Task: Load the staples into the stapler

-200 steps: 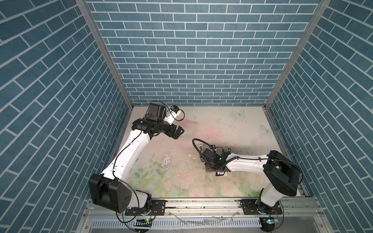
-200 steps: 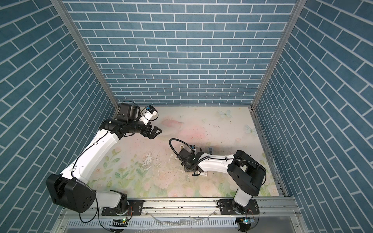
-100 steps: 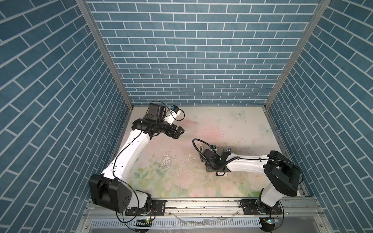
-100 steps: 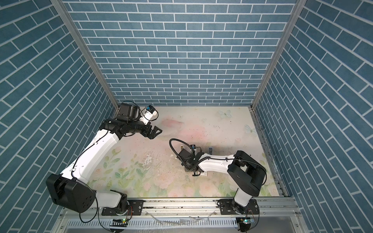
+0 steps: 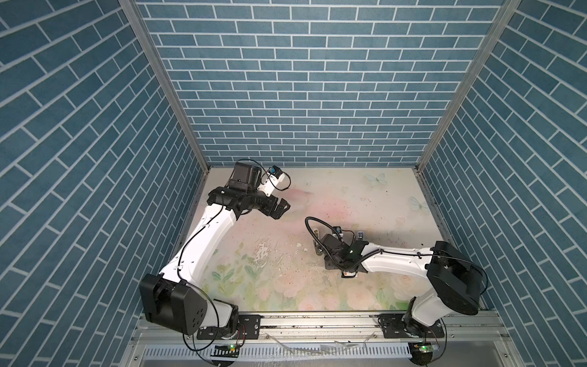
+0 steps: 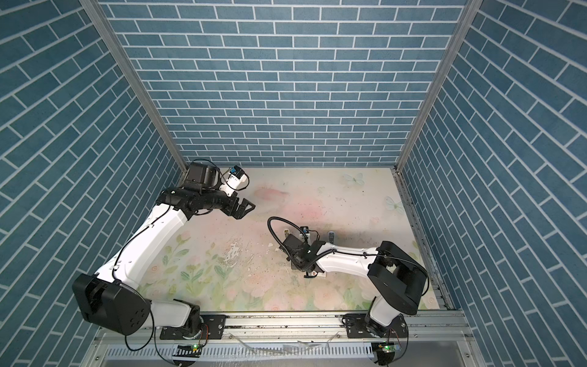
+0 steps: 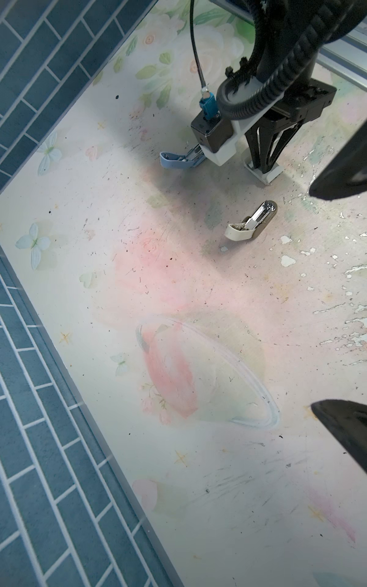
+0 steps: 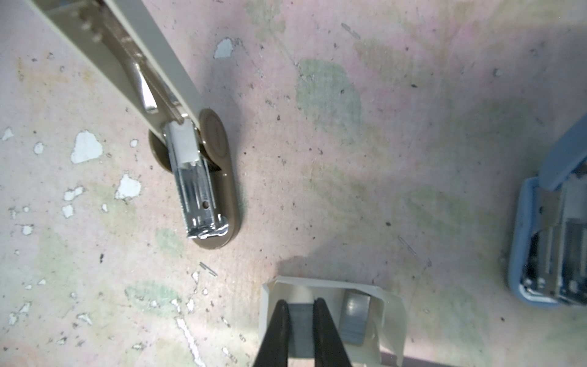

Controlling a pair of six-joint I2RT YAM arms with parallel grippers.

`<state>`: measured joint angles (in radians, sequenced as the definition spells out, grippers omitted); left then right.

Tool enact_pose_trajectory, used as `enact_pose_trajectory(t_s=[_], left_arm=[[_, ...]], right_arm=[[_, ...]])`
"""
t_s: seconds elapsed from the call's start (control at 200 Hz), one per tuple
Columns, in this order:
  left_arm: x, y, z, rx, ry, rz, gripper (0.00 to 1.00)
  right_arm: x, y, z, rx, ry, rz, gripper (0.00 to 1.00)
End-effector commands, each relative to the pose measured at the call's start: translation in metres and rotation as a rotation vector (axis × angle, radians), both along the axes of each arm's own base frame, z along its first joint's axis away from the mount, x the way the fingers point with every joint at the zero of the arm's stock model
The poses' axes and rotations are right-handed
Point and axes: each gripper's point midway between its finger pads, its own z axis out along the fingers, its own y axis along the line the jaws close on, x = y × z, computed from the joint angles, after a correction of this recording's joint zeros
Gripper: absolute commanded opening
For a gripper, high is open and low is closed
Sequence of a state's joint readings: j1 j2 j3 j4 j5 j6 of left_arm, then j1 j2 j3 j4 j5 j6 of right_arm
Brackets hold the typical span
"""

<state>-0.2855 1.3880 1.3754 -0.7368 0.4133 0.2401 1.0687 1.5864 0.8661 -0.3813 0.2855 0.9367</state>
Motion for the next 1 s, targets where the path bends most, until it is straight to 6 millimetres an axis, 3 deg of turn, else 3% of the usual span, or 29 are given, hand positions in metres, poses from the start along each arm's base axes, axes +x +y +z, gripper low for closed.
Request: enact_pose_trajectory(t_s=[0.0, 0.22, 0.47, 0.755, 0.995], left_arm=[[-0.003, -0.001, -0.002, -0.001, 0.022, -0.013, 0.99], [-0.004, -0.002, 0.008, -0.003, 0.02, -0.026, 0.99], [-0.003, -0.003, 0.018, -0.022, 0.012, -0.022, 0.99], [-0.002, -0.002, 0.02, -0.033, 0.009, -0.008, 0.99], [-0.003, 0.004, 0.019, -0.041, 0.018, 0.013, 1.0]], right_arm=[[-0.001, -0.008, 0.009, -0.01, -0.033, 0.001, 0.11], [0.009, -0.002, 0.034, 0.005, -0.114, 0.044, 0.11], [0.031, 0.024, 0.058, 0.047, -0.215, 0.094, 0.12], [0.046, 0.054, 0.055, 0.056, -0.25, 0.146, 0.12], [0.054, 0.062, 0.046, 0.078, -0.256, 0.153, 0.12]])
